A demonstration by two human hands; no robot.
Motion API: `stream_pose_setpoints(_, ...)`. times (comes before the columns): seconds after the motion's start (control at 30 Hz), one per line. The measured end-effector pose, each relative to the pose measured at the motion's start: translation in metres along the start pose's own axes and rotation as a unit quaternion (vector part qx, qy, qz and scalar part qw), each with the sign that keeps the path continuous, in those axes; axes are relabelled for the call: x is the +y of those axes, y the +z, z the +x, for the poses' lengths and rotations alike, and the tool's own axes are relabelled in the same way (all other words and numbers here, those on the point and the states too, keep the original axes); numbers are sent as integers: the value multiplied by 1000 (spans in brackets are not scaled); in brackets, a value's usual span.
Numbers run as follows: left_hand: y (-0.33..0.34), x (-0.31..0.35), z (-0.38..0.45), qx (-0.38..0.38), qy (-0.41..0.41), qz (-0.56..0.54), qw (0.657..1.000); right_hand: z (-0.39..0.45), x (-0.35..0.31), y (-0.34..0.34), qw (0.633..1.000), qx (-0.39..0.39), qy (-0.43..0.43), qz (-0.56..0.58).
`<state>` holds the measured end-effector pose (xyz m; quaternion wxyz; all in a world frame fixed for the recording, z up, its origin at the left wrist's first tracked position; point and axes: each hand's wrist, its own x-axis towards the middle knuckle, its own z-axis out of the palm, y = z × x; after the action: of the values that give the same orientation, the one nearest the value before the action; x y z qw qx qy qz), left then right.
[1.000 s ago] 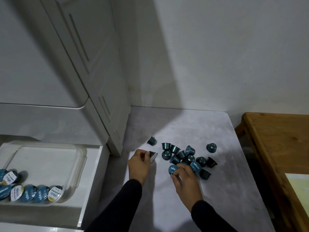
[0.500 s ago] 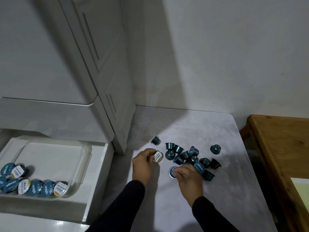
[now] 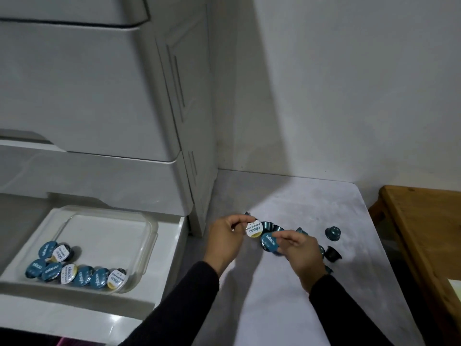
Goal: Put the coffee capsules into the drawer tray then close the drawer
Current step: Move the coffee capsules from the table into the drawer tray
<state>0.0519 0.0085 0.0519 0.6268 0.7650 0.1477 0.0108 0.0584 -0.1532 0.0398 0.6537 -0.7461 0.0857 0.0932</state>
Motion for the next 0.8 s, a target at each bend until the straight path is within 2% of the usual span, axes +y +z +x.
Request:
stream_pose_setpoints(0.1, -30, 25, -7, -29, 22, 11, 999, -4, -31, 3, 999, -41, 13, 1)
stream_pose_setpoints(0.2, -73, 43, -16, -48, 45, 59, 996, -12, -61, 22, 997, -77, -14, -24)
stream_pose_setpoints(0.4, -186, 50, -30, -117, 59, 152, 980, -36, -103, 96, 979, -185, -61, -56)
stream_pose_setpoints(0.6, -310, 18, -6, -172, 64, 297, 937, -57, -110, 213, 952, -265, -75, -133)
stream_pose_setpoints(0.8, -385, -35, 38, -249, 56, 384, 887, -53, -85, 322, 935, -284, -26, -211)
